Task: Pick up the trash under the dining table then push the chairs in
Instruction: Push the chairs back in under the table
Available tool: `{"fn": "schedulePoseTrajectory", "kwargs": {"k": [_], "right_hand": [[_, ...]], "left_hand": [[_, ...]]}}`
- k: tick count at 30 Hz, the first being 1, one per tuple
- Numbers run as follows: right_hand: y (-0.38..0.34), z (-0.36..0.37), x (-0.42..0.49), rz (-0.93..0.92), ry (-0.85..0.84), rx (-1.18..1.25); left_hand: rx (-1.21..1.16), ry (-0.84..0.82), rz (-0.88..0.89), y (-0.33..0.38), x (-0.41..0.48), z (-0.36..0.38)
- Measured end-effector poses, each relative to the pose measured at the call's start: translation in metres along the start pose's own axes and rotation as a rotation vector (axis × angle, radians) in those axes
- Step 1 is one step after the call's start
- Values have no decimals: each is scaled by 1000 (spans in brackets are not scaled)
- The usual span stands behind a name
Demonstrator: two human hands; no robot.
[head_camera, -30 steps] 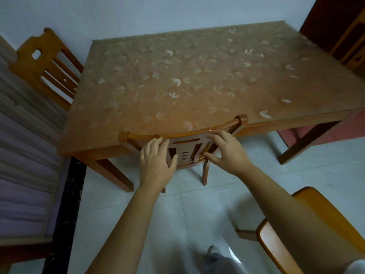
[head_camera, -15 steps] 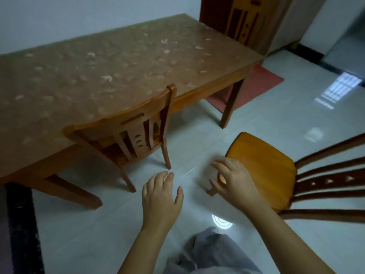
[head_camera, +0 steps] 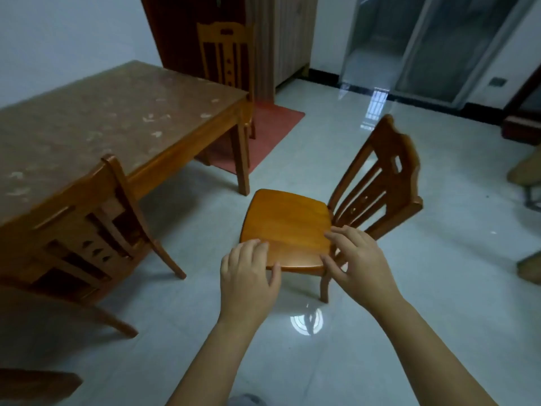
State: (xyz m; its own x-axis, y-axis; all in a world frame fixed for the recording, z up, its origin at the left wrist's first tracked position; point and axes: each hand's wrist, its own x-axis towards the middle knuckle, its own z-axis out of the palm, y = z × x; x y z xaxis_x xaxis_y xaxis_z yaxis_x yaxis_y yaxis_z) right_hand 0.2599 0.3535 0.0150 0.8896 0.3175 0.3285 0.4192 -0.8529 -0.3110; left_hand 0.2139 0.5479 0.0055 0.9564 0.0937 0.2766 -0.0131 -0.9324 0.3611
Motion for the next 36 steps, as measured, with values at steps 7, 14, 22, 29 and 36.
{"fn": "schedulePoseTrajectory", "kwargs": {"k": [7, 14, 22, 29, 36], "right_hand": [[124, -90, -77, 141, 133, -54], [217, -119, -128, 290, 218, -37], [308, -121, -50, 212, 168, -88], [375, -103, 70, 120, 48, -73], [404, -69, 172, -93, -126, -2]], "left_hand": [[-34, 15, 171, 165, -10, 47], [1, -42, 340, 255, 2, 91], [-40, -30, 316, 300, 112, 146], [-106, -35, 184, 318, 221, 196], [-176, -98, -39, 307, 284, 220]]}}
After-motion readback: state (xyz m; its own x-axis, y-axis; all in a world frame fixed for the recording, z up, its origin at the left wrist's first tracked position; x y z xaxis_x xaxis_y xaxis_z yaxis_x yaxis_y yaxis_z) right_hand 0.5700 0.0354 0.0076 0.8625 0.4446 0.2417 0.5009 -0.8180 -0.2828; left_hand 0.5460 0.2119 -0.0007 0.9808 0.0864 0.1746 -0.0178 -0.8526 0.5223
